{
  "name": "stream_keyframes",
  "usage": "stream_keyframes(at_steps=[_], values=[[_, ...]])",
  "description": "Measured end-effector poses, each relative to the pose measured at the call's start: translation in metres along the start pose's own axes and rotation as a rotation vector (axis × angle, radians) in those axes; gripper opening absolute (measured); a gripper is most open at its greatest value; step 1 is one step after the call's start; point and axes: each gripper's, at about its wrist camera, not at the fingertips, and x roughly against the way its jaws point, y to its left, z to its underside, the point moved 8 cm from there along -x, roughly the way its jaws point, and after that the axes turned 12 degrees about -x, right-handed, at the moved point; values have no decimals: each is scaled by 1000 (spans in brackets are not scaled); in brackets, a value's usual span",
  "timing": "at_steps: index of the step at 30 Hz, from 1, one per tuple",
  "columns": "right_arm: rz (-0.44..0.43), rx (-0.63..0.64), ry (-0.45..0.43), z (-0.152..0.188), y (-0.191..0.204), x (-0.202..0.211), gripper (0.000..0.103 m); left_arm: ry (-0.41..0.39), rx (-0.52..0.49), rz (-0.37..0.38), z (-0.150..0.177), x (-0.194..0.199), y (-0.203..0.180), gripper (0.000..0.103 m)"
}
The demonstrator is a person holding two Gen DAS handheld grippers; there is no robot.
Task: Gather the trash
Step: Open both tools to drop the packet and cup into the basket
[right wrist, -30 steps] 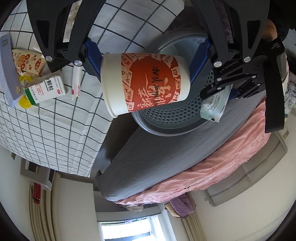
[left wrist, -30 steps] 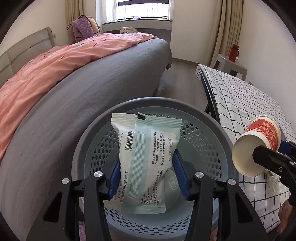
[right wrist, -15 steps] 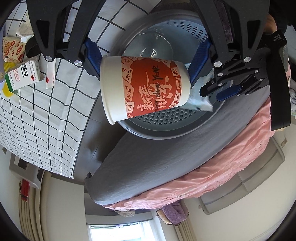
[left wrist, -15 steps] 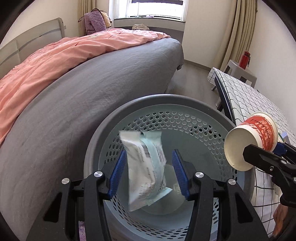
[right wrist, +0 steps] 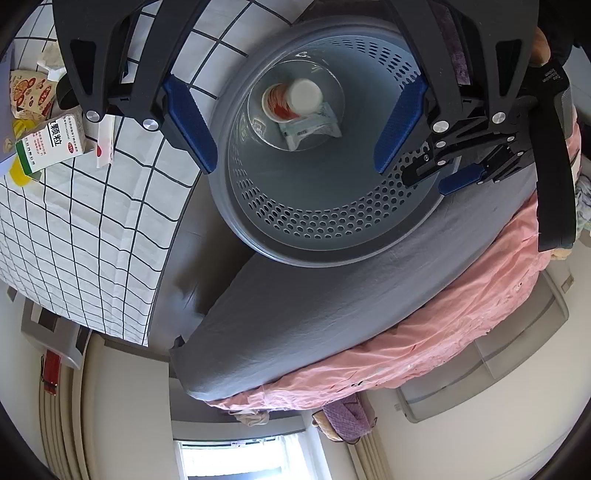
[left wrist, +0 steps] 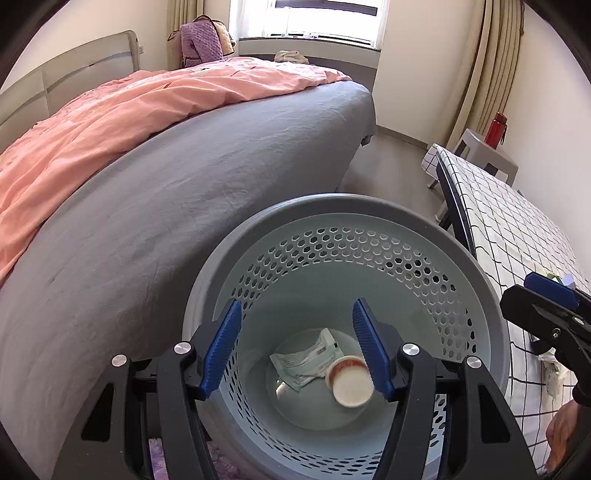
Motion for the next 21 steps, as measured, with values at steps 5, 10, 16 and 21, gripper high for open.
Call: stream_keyframes(at_steps=[5, 10, 16, 21], values=[[2, -3, 6, 2, 0, -1, 85, -2, 6, -2, 0, 0, 2, 62], [8, -5, 11, 6, 0, -1, 85, -6, 6, -5, -1, 1, 3, 65], [16, -14, 15, 11, -3, 1, 85, -12, 0, -12, 0, 4, 2, 67], [23, -25, 12, 14, -6, 6, 85, -21, -2, -12, 1, 9, 0, 68]])
